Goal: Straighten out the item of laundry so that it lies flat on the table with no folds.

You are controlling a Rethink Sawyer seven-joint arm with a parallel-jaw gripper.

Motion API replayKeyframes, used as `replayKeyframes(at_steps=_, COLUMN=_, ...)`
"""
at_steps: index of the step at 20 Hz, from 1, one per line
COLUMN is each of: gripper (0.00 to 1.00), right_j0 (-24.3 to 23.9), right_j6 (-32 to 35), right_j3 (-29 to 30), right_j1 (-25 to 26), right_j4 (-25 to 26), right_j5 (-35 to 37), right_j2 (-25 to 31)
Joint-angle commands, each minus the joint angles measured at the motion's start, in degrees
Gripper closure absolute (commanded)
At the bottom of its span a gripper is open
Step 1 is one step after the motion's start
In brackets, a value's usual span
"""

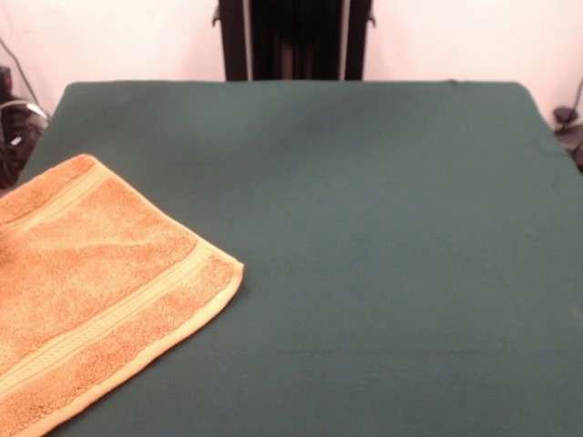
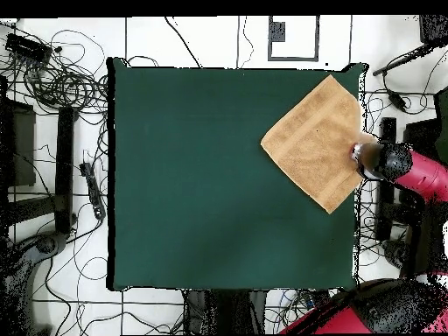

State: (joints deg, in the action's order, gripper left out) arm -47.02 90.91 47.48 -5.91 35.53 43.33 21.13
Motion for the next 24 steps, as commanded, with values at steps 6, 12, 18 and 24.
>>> replayKeyframes(at_steps=6, gripper=1.0, right_j0=2.45, right_j6=-14.56, right_j3=5.13, right_j1=1.76, right_j4=1.02, right_j5=-1.0, right_j2=4.59)
replayKeyframes(at_steps=12, gripper=1.0, right_j0=2.68, right_j6=-14.3, right_j3=5.02, right_j1=1.97, right_j4=1.04, right_j5=-1.23, right_j2=4.67)
replayKeyframes(at_steps=18, gripper=0.0, right_j0=3.45, right_j6=-12.4, right_j3=4.32, right_j1=2.15, right_j4=0.15, right_j5=0.95, right_j2=4.34)
replayKeyframes(at_steps=24, gripper=0.0, right_j0=3.17, right_j6=-13.61, right_j3=4.77, right_j1=1.91, right_j4=0.6, right_j5=-0.33, right_j2=4.86)
